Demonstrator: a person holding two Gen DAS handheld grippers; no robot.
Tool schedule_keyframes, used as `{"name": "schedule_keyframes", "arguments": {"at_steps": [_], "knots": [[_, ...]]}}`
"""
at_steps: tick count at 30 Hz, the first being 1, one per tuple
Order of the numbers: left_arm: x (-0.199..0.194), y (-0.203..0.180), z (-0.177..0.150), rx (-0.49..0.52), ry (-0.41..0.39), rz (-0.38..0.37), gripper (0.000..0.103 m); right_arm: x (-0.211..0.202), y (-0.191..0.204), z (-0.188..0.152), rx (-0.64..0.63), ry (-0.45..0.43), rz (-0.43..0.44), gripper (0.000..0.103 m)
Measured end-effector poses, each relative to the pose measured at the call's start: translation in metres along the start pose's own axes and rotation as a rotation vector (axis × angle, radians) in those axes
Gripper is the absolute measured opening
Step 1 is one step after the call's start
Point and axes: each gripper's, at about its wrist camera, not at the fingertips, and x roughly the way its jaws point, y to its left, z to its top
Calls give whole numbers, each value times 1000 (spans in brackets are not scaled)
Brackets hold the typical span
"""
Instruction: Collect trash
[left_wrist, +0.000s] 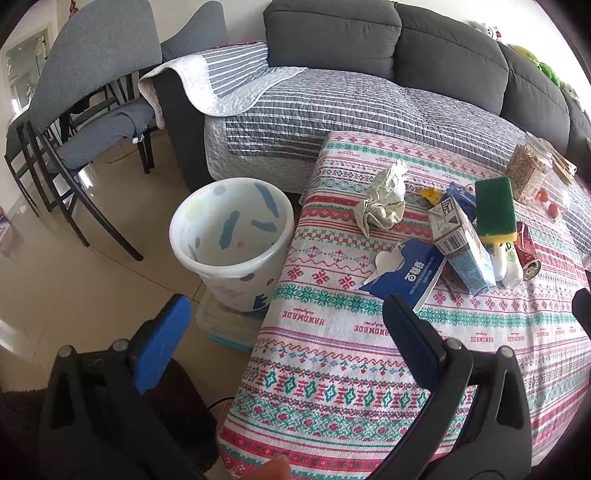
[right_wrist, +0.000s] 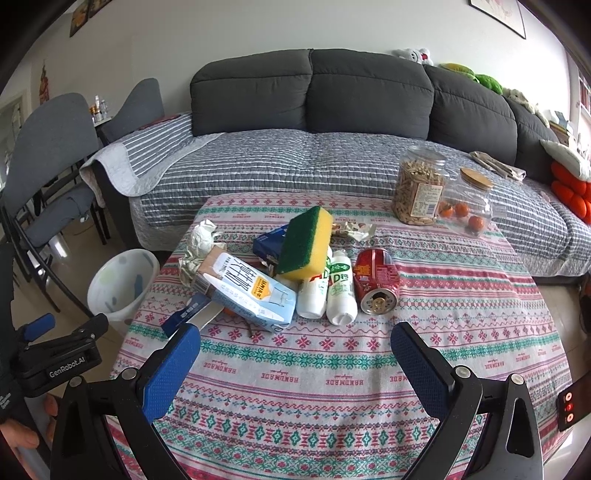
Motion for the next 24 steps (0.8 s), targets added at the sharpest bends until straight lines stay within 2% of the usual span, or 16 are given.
{"name": "schedule_keyframes", "arguments": {"at_steps": [24], "knots": [[1,-10,7,-1,-13,-15,103,10,-12,-1,27,24,4,103]]}}
